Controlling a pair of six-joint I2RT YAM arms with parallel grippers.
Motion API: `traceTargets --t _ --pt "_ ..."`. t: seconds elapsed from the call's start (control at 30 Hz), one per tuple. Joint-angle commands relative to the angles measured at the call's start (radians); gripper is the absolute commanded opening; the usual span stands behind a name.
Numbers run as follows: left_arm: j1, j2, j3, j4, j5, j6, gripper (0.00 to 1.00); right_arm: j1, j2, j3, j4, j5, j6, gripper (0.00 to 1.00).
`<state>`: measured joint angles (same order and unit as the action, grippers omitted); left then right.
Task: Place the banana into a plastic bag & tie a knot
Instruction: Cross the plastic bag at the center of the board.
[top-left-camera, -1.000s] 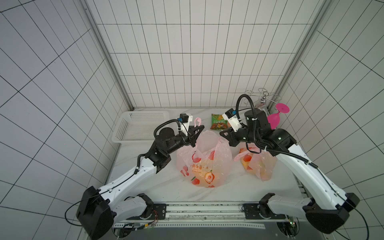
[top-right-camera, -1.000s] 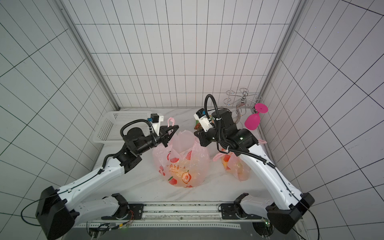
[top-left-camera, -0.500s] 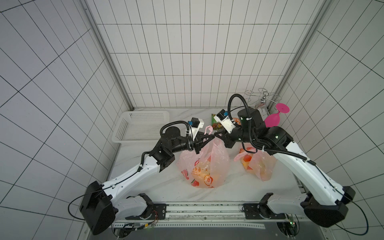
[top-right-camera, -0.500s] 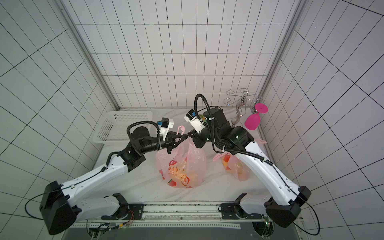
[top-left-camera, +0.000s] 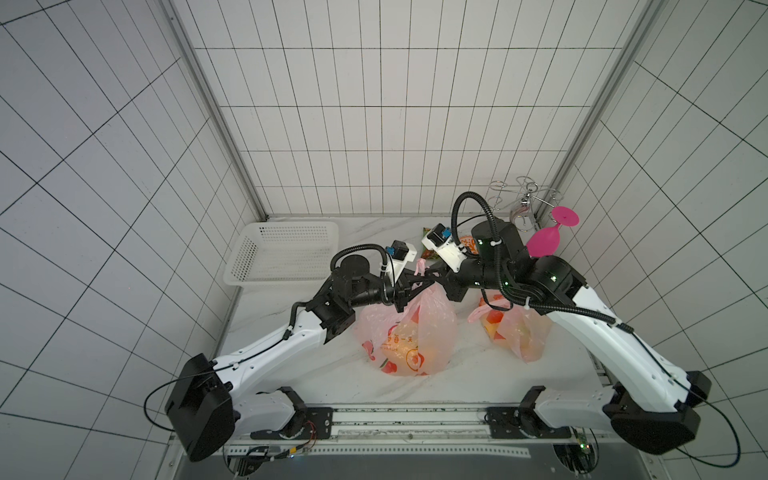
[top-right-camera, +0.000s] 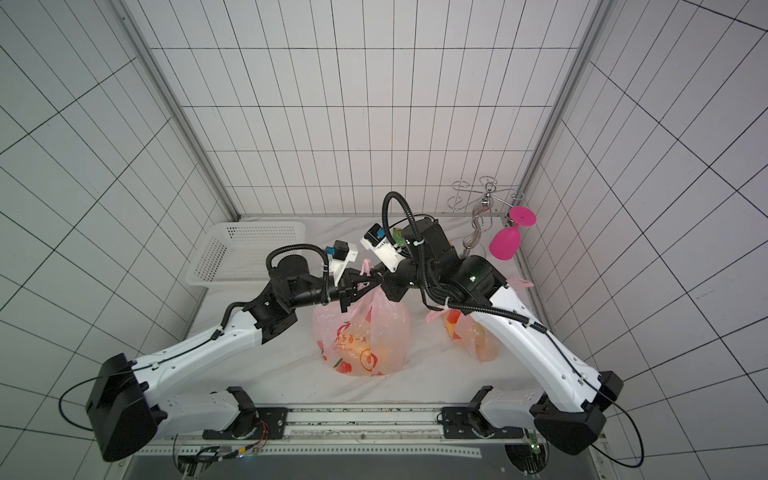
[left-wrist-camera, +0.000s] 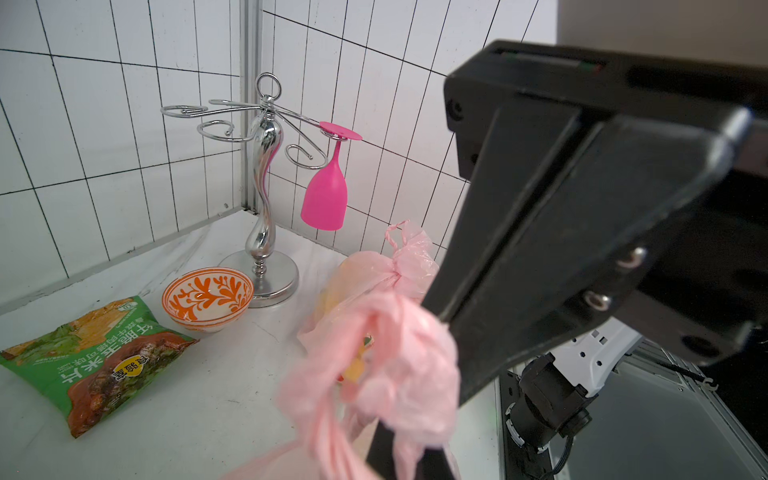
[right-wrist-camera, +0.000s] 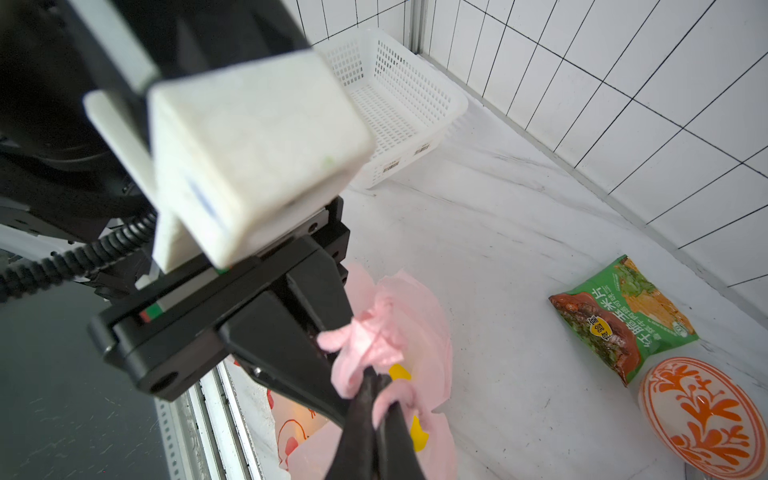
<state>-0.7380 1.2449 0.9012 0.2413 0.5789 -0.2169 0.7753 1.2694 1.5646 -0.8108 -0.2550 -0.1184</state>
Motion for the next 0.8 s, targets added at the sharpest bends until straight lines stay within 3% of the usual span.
traceTargets --t 0.0,0.37,0.6,0.77 --pt "0.010 0.013 0.012 0.011 -0.045 0.004 0.06 0.018 -0.053 0.047 0.007 -0.044 -0.023 0.00" --pt "0.016 0.004 -0.022 0.082 -0.026 -0.030 0.12 0.018 -0.100 -0.054 0.015 -0.081 -0.015 0.00" --pt "-0.014 0.004 -0.027 0.073 0.005 0.025 0.21 0.018 -0.077 -0.039 0.024 -0.111 -0.012 0.00" --pt "-0.014 0.020 -0.015 0.075 -0.006 0.020 0.22 0.022 -0.055 -0.030 0.003 -0.125 -0.015 0.00"
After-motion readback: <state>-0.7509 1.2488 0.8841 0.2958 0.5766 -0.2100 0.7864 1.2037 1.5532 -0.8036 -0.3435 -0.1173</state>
